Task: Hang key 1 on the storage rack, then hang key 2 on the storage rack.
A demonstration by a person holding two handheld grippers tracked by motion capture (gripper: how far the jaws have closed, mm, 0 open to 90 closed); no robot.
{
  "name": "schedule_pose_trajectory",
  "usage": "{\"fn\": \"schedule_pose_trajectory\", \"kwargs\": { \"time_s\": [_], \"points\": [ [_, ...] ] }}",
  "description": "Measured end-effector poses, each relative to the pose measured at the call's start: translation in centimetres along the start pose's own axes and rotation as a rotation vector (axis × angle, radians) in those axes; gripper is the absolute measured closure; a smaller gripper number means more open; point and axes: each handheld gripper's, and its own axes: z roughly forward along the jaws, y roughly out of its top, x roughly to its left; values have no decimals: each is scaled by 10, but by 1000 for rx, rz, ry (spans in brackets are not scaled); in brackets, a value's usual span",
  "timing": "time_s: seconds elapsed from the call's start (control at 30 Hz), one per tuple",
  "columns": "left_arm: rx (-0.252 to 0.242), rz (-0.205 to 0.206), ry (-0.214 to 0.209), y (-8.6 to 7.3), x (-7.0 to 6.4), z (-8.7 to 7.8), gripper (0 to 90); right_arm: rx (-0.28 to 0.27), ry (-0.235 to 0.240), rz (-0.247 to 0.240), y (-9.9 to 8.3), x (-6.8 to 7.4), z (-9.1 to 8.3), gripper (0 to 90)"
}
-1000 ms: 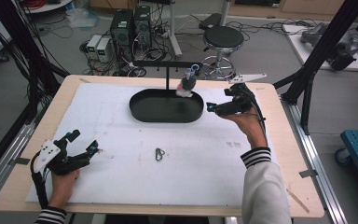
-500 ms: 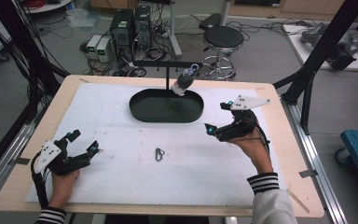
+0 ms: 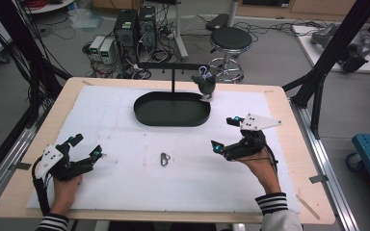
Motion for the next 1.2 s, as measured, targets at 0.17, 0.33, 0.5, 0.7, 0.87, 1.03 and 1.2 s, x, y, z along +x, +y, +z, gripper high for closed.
{"fn": "schedule_pose_trajectory", "kwargs": {
  "time_s": [0.17, 0.33, 0.5, 0.7, 0.87, 1.03, 1.2],
  "points": [
    [-1, 2, 2, 0, 0, 0, 152, -16, 10, 4, 1, 1, 2, 7],
    [-2, 0, 2, 0, 0, 0, 152, -17, 14, 1, 1, 1, 1, 7],
    [1, 12, -1, 0, -1, 0, 152, -24, 7, 9, 1, 0, -1, 7],
    [1, 10, -2, 0, -1, 0, 152, 1, 44, -6, 4, 0, 4, 7],
    [-2, 1, 2, 0, 0, 0, 152, 58, 66, -35, 14, 3, 12, 7],
    [-2, 5, 1, 0, 0, 0, 152, 88, 104, -56, 25, 6, 24, 7],
    [-1, 1, 2, 0, 0, 0, 152, 152, 143, -114, 31, 14, 38, 7]
  ]
}}
